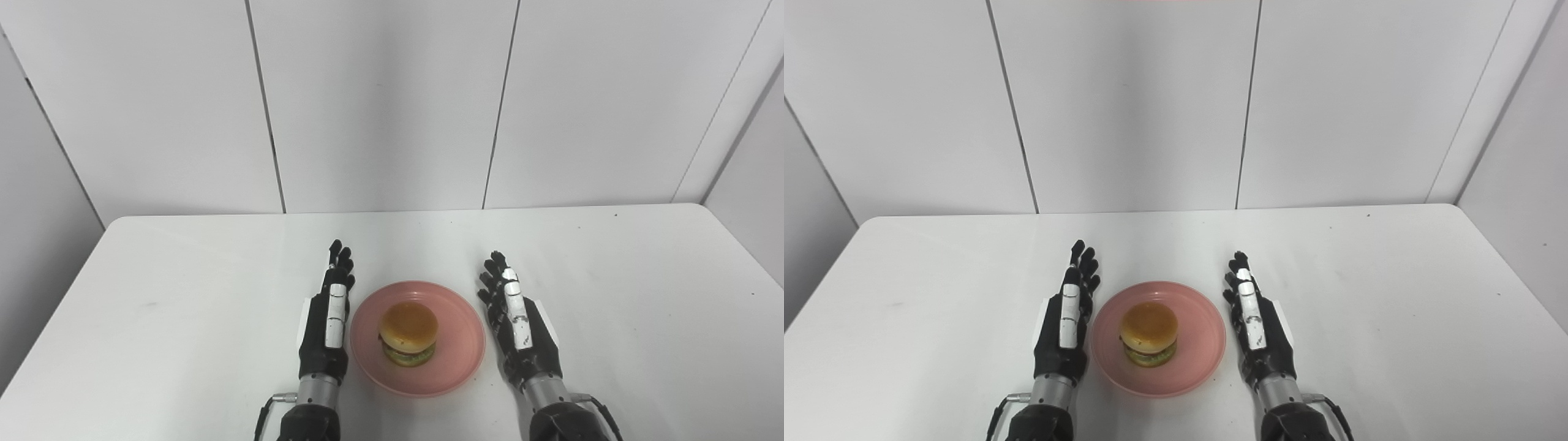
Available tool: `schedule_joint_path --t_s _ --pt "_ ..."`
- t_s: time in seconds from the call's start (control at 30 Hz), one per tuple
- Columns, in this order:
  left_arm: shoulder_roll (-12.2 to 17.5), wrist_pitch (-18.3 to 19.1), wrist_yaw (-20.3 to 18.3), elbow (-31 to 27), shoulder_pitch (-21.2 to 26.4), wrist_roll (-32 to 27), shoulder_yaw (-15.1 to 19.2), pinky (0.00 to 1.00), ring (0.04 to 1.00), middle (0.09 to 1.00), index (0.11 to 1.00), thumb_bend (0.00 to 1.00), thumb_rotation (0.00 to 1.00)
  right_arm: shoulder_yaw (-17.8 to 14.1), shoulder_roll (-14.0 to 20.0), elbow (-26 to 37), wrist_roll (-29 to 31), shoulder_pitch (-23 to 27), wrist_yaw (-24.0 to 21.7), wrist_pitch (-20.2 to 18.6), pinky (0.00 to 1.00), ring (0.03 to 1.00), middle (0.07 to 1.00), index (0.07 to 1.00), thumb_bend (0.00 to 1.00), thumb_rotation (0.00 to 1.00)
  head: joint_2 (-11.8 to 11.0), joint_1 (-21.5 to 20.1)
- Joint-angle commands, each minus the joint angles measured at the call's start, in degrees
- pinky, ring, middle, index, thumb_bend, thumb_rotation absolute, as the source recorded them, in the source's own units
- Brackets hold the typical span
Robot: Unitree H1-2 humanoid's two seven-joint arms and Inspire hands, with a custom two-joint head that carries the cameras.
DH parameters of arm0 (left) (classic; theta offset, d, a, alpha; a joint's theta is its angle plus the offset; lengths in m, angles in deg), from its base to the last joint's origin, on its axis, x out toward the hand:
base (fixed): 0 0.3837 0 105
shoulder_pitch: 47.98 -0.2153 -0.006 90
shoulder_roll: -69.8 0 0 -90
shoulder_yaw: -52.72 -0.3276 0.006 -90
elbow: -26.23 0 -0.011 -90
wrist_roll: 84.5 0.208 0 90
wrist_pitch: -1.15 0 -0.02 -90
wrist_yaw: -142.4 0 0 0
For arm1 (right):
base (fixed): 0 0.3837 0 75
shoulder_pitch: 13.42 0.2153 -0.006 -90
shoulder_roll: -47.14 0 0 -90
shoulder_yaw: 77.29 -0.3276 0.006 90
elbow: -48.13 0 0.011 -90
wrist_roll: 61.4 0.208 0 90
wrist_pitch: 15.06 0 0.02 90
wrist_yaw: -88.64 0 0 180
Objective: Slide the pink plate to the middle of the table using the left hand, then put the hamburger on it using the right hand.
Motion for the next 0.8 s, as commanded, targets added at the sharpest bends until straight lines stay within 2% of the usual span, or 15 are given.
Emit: schedule_joint_path --t_s 0.0,0.13,0.6,0.77 --pt "0.5 -0.5 -0.7 1.9 -2.7 0.1 0.0 1.0 1.0 1.0 1.0 0.72 1.0 0.1 -0.2 0.6 -0.7 2.2 -0.1 2.8 1.0 1.0 1.0 1.0 0.54 0.99 0.1 -0.1" --pt "0.3 -0.7 -0.1 2.4 -2.5 0.8 0.1 1.0 1.0 1.0 1.0 0.71 1.0 -0.2 -0.2 0.2 -0.8 2.5 -0.4 2.9 1.0 1.0 1.0 1.0 0.54 0.98 -0.1 -0.1" --pt "1.0 3.7 -1.3 1.1 -2.5 0.4 -0.3 1.0 1.0 1.0 1.0 0.76 1.0 -0.2 0.0 -0.7 -1.3 3.3 -0.7 3.4 1.0 1.0 1.0 1.0 0.56 0.97 -0.4 -0.2" --pt "1.0 3.4 -1.3 0.9 -2.5 0.4 0.0 1.0 1.0 1.0 1.0 0.75 1.0 -0.2 -0.3 -0.5 -1.2 3.2 -0.7 3.3 1.0 1.0 1.0 1.0 0.55 0.97 -0.4 -0.2"
